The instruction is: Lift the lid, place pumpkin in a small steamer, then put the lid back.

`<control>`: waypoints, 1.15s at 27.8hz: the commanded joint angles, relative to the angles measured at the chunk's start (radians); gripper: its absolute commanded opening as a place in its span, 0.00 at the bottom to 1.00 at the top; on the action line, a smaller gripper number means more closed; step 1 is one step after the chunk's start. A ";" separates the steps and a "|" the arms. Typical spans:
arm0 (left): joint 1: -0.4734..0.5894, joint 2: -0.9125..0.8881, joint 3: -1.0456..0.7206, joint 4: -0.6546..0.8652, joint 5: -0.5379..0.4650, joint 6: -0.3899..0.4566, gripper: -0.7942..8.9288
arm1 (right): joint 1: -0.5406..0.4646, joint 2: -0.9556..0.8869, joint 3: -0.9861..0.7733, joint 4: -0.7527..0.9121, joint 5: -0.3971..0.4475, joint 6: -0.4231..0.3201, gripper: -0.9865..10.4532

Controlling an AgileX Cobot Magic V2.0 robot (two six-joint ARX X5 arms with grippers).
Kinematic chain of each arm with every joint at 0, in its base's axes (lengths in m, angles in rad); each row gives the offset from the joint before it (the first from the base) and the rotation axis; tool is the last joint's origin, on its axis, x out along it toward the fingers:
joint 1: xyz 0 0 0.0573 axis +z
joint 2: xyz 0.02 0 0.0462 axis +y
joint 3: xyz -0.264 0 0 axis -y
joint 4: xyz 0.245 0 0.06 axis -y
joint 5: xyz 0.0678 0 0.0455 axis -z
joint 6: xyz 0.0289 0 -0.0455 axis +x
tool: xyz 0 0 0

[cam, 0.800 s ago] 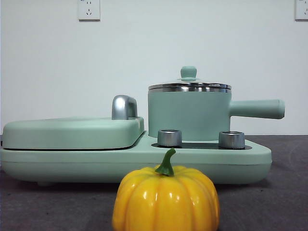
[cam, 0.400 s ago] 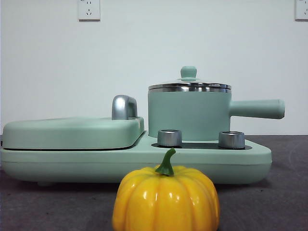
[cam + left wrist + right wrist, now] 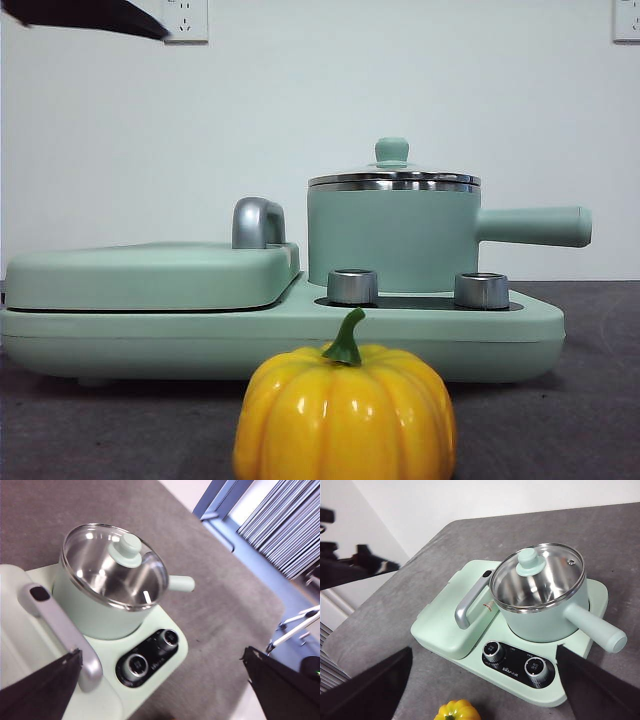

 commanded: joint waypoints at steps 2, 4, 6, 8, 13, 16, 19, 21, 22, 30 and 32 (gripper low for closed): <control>-0.062 0.147 0.133 -0.010 -0.069 0.083 0.62 | 0.003 0.003 0.016 0.006 -0.001 -0.010 0.49; -0.093 0.225 0.206 -0.039 -0.114 0.121 0.62 | 0.003 0.003 0.016 0.006 -0.001 -0.010 0.49; -0.124 0.313 0.297 -0.082 -0.161 0.174 0.62 | 0.003 0.003 0.016 0.006 -0.001 -0.010 0.49; -0.152 0.389 0.378 -0.113 -0.199 0.208 0.62 | 0.003 0.003 0.016 0.006 -0.001 -0.010 0.49; -0.204 0.550 0.537 -0.114 -0.245 0.247 0.62 | 0.003 0.003 0.016 0.006 -0.001 -0.010 0.49; -0.229 0.626 0.602 -0.105 -0.285 0.286 0.62 | 0.003 0.003 0.016 0.006 -0.001 -0.010 0.49; -0.250 0.688 0.644 -0.088 -0.327 0.335 0.62 | 0.003 0.003 0.016 0.006 -0.001 -0.010 0.49; -0.260 0.721 0.655 -0.064 -0.343 0.353 0.62 | 0.003 0.003 0.016 0.006 -0.001 -0.010 0.49; -0.263 0.733 0.655 -0.050 -0.343 0.354 0.62 | 0.003 0.003 0.016 0.006 -0.001 -0.010 0.49; -0.264 0.836 0.655 0.077 -0.344 0.313 0.61 | 0.003 0.003 0.016 0.006 -0.001 -0.010 0.49; -0.261 0.856 0.655 0.096 -0.344 0.293 0.57 | 0.003 0.003 0.016 0.006 -0.001 -0.010 0.49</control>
